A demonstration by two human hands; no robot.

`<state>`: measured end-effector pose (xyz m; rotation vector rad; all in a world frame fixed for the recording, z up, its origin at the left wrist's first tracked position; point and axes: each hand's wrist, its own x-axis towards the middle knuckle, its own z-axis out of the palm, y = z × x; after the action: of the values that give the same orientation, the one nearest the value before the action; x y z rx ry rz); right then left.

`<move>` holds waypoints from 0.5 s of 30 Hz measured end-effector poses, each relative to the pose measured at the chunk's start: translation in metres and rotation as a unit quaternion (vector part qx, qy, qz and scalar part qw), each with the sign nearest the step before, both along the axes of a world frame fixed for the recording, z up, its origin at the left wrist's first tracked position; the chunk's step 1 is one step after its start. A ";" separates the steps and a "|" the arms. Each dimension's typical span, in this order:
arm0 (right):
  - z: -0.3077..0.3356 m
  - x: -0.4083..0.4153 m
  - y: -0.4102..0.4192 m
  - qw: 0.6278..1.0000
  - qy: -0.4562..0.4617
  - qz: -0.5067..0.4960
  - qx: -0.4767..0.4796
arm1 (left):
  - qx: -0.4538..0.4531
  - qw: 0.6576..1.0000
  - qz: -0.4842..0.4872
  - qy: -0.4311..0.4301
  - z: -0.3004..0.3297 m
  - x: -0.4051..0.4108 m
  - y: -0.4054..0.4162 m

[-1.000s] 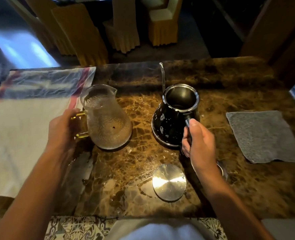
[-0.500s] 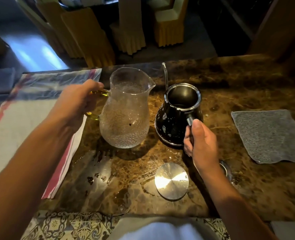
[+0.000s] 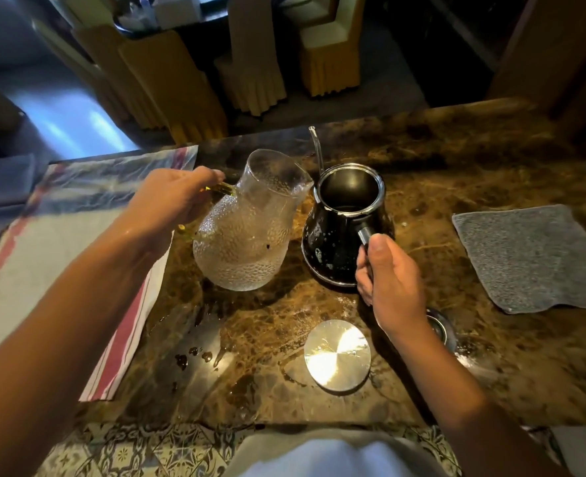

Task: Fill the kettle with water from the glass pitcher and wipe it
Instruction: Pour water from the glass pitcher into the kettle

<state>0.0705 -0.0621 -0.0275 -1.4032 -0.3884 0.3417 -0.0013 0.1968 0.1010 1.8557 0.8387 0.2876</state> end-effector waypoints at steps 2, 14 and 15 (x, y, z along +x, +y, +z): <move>0.000 0.000 0.000 1.000 0.000 0.001 0.003 | 0.012 1.000 -0.010 0.006 0.002 -0.001 0.000; 0.000 0.001 -0.001 1.000 -0.010 0.008 0.011 | 0.178 0.969 -0.167 0.032 0.012 0.002 -0.005; -0.001 0.000 -0.001 1.000 -0.013 0.006 0.011 | 0.216 0.959 -0.179 0.032 0.014 0.002 -0.007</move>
<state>0.0708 -0.0634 -0.0281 -1.3852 -0.4211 0.3296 0.0005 0.1902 0.1154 2.3938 0.4886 0.1895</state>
